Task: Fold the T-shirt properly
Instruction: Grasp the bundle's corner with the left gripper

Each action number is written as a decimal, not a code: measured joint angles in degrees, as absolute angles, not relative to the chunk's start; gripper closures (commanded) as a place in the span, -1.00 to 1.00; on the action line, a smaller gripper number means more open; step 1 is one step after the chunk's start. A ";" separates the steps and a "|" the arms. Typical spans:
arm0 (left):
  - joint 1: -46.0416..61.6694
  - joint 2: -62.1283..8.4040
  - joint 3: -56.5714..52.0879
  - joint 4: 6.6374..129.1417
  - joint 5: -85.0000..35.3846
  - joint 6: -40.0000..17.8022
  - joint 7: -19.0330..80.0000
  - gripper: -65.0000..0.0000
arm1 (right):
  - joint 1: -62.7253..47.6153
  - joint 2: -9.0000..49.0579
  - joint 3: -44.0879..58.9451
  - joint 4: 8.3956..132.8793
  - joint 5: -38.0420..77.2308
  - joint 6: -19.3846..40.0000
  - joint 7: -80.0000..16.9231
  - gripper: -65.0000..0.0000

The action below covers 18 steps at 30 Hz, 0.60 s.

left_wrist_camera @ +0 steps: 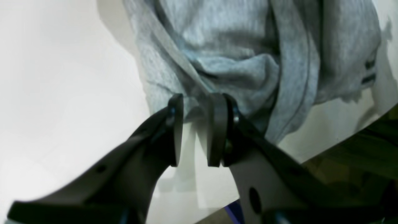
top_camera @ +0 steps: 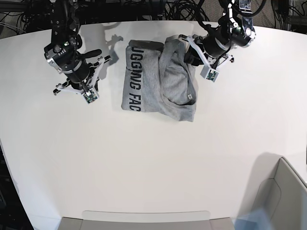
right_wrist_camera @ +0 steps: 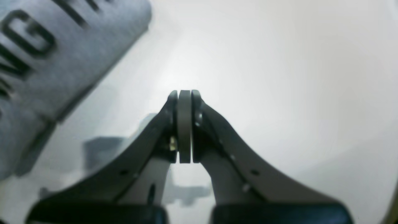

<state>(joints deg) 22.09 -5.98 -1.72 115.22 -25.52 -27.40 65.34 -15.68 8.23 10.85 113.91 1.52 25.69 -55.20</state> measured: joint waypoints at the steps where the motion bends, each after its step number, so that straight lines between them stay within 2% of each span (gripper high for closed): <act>1: 22.15 -5.91 -1.72 115.22 -25.52 -27.40 65.43 0.55 | -16.25 8.80 11.05 113.38 3.07 25.69 -55.11 1.00; 10: 22.06 -6.20 -3.77 115.22 -39.42 -27.29 65.71 0.55 | -17.61 9.93 11.03 112.90 4.32 25.69 -55.09 1.00; 14: 22.06 -6.22 -5.45 115.22 -40.75 -27.22 67.20 0.55 | -17.63 9.85 10.92 112.90 4.34 25.69 -55.09 0.99; 15: 22.09 -6.20 -5.78 115.15 -40.80 -27.16 67.29 0.55 | -17.61 9.80 10.92 112.90 4.32 25.69 -55.09 0.93; 18: 22.04 -6.22 -6.13 114.17 -40.82 -21.50 66.76 0.52 | -18.31 9.82 10.92 112.92 4.29 25.69 -54.92 0.84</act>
<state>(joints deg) 22.04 -6.22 -6.13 114.17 -40.82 -21.50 66.76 -18.31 9.82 10.92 112.92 4.29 25.69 -54.92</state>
